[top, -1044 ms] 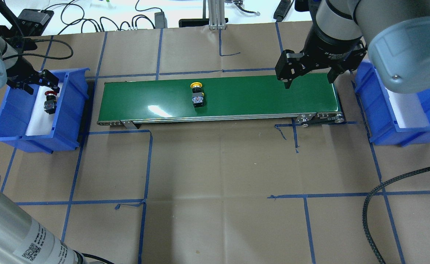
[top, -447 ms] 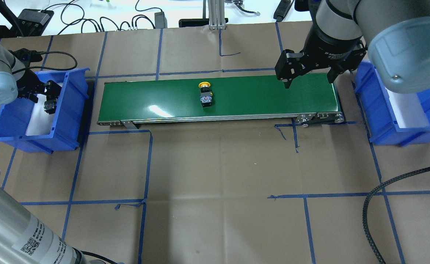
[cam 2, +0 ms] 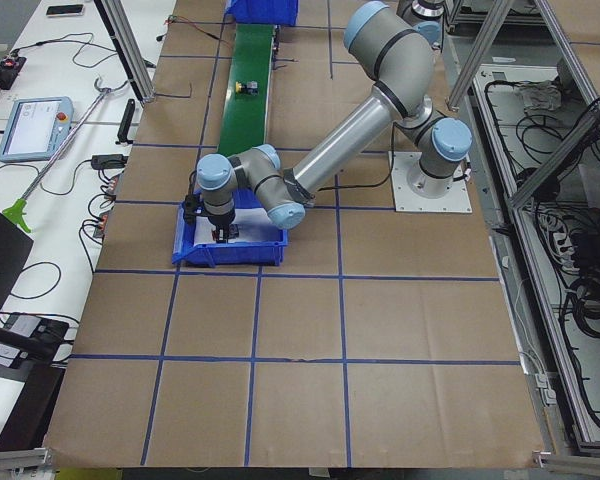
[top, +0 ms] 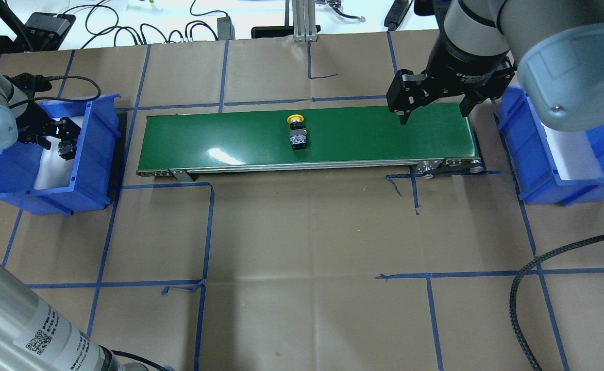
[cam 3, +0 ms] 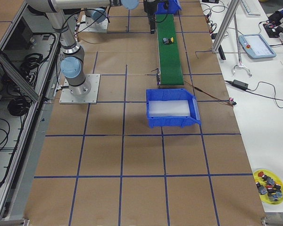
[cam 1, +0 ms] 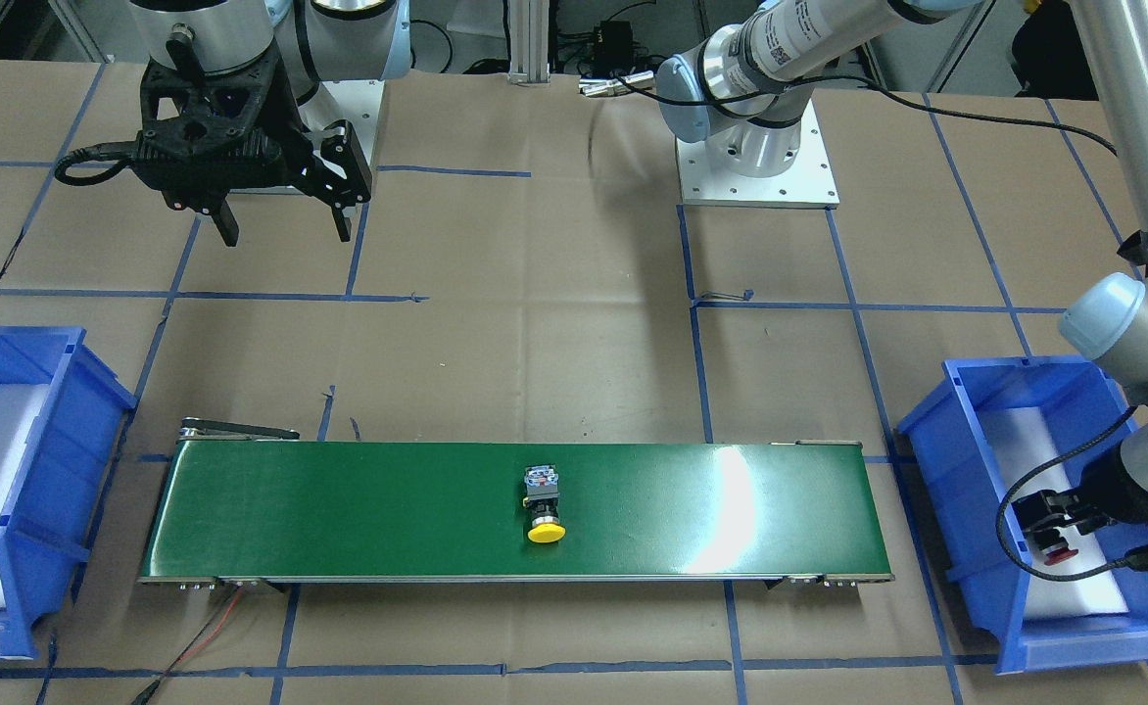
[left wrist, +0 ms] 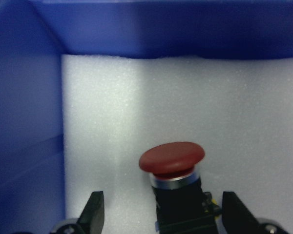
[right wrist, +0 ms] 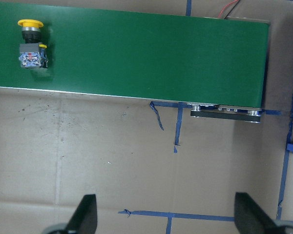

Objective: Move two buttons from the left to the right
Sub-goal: 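Lower the left gripper and grasp the red-capped button switch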

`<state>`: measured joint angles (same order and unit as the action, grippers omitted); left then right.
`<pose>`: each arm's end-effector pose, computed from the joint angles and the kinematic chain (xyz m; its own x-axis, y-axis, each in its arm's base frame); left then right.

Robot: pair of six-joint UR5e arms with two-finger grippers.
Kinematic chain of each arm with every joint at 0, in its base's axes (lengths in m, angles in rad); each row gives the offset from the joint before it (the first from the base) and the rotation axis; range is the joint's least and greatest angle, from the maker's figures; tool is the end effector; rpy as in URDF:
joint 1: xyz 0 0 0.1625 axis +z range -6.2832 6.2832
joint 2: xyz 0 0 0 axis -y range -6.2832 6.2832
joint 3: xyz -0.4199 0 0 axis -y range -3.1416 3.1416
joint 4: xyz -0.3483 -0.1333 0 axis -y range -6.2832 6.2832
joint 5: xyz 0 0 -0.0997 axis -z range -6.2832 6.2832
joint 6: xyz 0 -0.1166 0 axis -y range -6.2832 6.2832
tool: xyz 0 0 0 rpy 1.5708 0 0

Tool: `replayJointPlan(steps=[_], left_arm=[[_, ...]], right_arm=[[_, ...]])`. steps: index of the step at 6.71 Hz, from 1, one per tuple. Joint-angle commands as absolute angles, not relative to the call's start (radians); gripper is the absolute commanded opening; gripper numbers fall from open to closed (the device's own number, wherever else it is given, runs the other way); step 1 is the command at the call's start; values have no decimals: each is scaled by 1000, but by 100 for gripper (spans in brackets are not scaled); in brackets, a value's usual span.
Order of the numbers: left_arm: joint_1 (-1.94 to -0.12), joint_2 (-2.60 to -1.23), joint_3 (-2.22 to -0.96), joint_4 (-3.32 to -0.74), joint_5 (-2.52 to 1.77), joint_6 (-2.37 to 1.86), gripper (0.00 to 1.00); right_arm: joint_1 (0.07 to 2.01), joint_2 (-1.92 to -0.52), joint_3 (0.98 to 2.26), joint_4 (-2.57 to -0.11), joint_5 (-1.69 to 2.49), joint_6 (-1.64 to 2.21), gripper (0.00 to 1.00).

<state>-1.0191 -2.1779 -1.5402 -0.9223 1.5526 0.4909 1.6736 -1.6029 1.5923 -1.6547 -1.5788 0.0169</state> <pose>0.2198 -0.6155 0.2084 -0.9980 -0.0607 -0.0179 -0.0593 0.9956 -0.0720 0.1773 -0.4291 0.4792 -0.9964 -0.0851 0.0064 -0.0853 0.9919 -0.0945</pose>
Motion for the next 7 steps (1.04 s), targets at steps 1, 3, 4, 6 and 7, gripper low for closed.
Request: replayJointPlan(steps=[1, 3, 4, 6, 7], left_arm=[[-1026, -2180, -1540, -923, 1552, 482, 55], [-1028, -2178, -1537, -931, 1552, 480, 19], [-1029, -2175, -1537, -936, 1549, 480, 5], [-1028, -2146, -1514, -963, 1522, 483, 0], [-1028, -2107, -1502, -1029, 1522, 488, 0]], right_arm=[[1674, -1605, 1592, -1654, -1580, 17, 100], [1674, -1605, 1594, -1654, -1580, 17, 100], [1675, -1605, 1594, -1652, -1580, 17, 100], [1675, -1606, 1594, -1652, -1580, 17, 100], [1674, -1605, 1594, -1652, -1580, 17, 100]])
